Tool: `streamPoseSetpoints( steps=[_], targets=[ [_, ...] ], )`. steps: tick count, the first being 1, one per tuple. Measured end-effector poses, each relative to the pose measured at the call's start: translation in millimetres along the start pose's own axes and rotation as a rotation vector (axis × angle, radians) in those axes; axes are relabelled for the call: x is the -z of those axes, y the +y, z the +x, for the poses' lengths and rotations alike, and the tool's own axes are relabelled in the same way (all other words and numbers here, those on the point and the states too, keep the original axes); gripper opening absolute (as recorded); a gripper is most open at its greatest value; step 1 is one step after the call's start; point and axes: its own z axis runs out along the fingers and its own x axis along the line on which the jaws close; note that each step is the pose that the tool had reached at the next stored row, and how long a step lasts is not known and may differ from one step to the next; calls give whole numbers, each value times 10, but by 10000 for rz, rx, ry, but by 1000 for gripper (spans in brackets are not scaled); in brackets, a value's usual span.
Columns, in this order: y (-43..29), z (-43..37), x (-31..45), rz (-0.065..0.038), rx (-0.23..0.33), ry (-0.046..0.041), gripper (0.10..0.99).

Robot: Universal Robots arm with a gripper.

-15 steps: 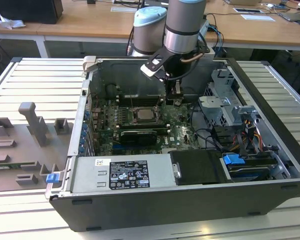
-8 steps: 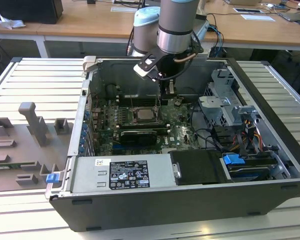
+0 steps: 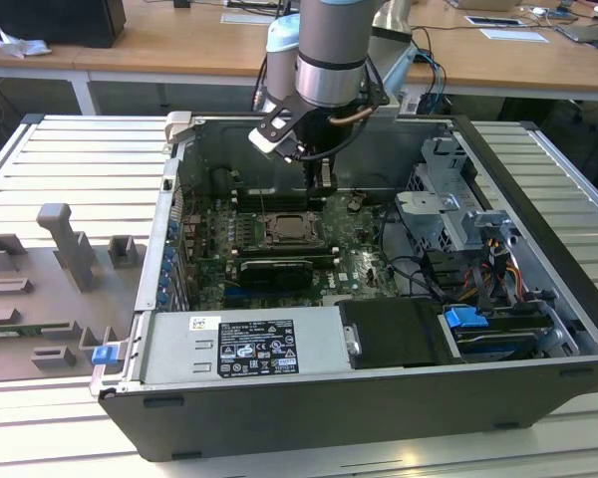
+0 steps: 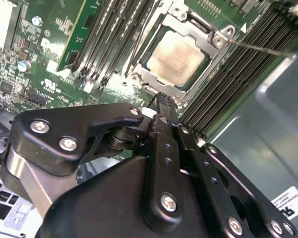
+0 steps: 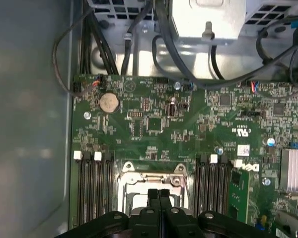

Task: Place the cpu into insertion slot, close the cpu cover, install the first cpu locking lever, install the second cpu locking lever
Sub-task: 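Close the cpu cover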

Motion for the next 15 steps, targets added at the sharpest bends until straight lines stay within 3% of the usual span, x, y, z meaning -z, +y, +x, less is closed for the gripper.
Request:
streamPoseSetpoints(
  steps=[7,15],
  targets=[
    [-207,22,-91,-11,11,0,106],
    [-220,23,-96,-19,33,0,106]
  ],
)
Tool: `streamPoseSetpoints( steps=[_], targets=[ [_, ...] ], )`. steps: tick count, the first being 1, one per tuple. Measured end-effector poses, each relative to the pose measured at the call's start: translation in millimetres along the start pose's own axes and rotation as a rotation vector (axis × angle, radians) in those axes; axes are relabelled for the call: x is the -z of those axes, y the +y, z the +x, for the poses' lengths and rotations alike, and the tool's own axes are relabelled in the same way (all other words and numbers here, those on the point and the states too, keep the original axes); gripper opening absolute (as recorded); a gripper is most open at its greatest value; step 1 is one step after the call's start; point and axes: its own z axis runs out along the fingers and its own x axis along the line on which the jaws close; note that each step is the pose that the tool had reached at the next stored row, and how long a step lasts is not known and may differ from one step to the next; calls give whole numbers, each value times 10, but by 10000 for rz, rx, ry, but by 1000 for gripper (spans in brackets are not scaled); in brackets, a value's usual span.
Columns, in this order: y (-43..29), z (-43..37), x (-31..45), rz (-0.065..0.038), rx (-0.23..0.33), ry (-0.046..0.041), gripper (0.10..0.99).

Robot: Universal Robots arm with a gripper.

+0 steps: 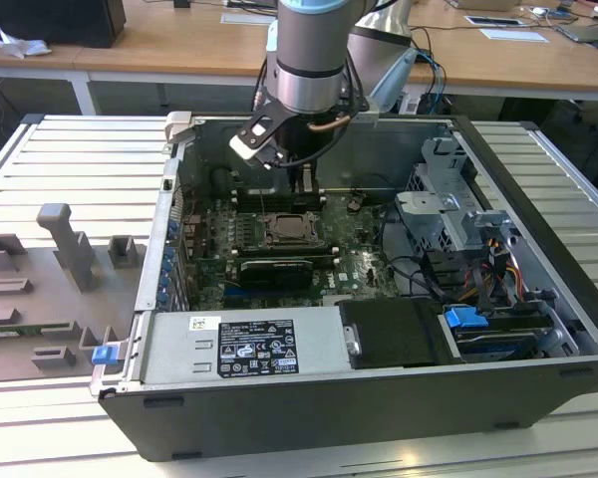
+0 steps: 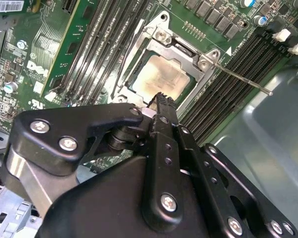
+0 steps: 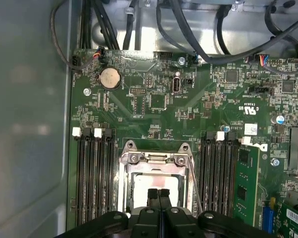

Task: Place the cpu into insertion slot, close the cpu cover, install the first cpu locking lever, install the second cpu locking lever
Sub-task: 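Close the cpu cover, then install the first cpu locking lever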

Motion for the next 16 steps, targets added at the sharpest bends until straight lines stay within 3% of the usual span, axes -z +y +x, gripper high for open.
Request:
streamPoseSetpoints(
  steps=[16],
  targets=[
    [-5,2,62,1,-1,0,106]
  ],
)
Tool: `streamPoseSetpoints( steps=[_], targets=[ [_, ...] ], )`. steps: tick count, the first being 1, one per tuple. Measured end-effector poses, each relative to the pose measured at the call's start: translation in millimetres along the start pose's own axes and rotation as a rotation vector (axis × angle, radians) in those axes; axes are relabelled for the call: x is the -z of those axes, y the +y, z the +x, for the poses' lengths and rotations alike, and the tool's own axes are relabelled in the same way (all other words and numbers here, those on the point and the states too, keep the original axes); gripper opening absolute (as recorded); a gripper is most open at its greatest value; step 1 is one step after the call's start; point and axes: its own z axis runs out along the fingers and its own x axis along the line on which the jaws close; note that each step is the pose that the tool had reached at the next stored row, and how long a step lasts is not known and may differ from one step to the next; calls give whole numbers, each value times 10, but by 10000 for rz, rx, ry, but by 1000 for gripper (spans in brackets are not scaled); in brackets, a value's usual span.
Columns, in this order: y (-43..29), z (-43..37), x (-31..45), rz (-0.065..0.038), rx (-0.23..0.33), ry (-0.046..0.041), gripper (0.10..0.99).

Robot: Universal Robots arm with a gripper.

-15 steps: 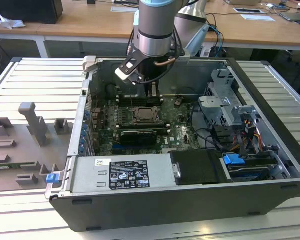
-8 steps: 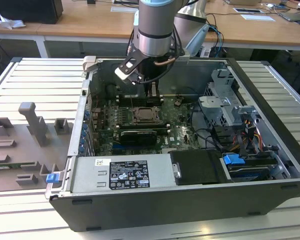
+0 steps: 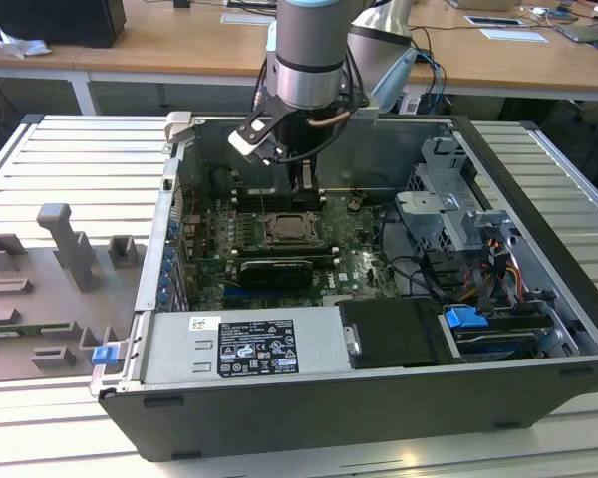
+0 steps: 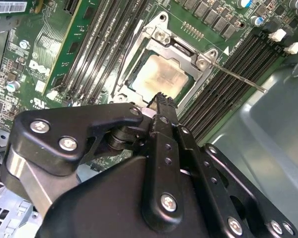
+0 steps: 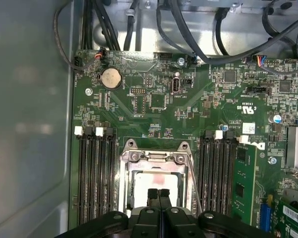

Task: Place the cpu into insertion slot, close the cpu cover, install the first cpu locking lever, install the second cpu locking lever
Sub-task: 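Install the first cpu locking lever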

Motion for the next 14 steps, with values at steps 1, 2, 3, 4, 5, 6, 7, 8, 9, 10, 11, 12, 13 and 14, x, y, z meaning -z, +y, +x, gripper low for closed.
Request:
streamPoseSetpoints(
  steps=[1,2,3,4,5,6,7,8,9,10,11,12,13,14],
  targets=[
    [0,0,14,0,0,0,106],
    [0,0,26,0,0,0,106],
    [0,1,41,0,0,0,106],
    [0,1,58,0,0,0,106],
    [1,1,94,-1,0,0,106],
    [1,2,156,0,0,1,106],
    [2,2,235,0,0,1,106],
    [2,3,311,-1,0,1,106],
    [3,4,386,0,0,-1,106],
    [3,4,407,1,8,-1,106],
    [3,4,411,0,51,2,106],
    [3,4,411,3,407,4,106],
    [3,4,410,7,745,6,106],
    [3,4,408,12,1160,7,106]
  ],
)
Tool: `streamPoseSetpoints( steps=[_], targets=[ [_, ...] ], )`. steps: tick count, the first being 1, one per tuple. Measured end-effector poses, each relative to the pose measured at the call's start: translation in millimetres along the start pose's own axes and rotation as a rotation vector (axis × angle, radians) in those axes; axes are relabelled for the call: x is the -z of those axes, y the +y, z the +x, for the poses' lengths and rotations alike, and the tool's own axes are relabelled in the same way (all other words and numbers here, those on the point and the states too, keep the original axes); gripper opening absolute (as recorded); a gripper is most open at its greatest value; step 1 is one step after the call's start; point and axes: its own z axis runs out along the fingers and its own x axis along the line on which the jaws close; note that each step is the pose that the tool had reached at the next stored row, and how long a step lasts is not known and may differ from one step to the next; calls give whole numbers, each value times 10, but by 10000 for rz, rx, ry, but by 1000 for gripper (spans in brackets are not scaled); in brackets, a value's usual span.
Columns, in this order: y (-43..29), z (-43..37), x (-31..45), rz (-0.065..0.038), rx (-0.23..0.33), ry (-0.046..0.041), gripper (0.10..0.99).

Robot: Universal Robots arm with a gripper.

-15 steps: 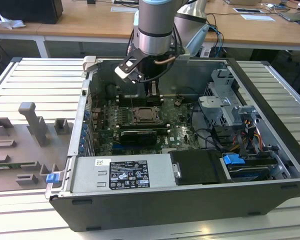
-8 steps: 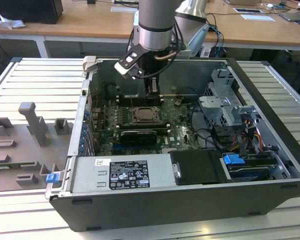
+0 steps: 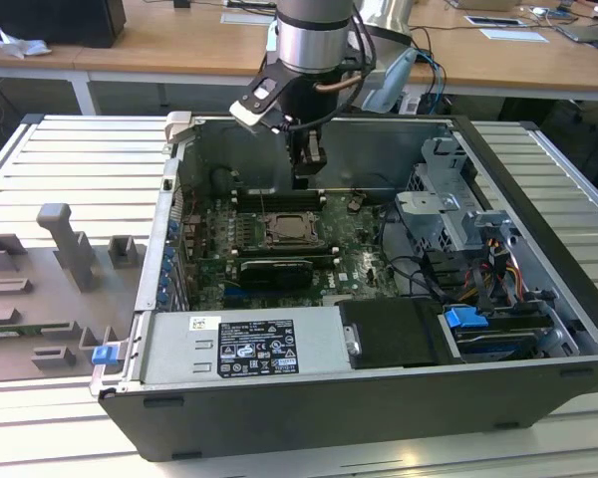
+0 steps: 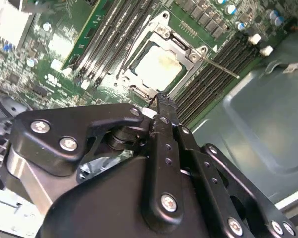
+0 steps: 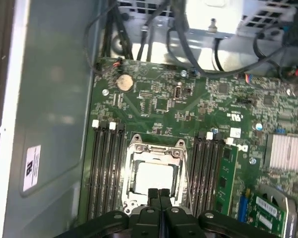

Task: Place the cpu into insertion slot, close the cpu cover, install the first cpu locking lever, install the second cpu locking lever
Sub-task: 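Install the first cpu locking lever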

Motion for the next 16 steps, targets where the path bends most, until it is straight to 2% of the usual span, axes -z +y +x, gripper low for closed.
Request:
streamPoseSetpoints(
  steps=[4,10,16],
  targets=[
    [0,0,-10,6,718,5,106],
    [3,-1,-16,20,2130,15,106],
    [2,0,-16,27,2866,20,106]
  ],
)
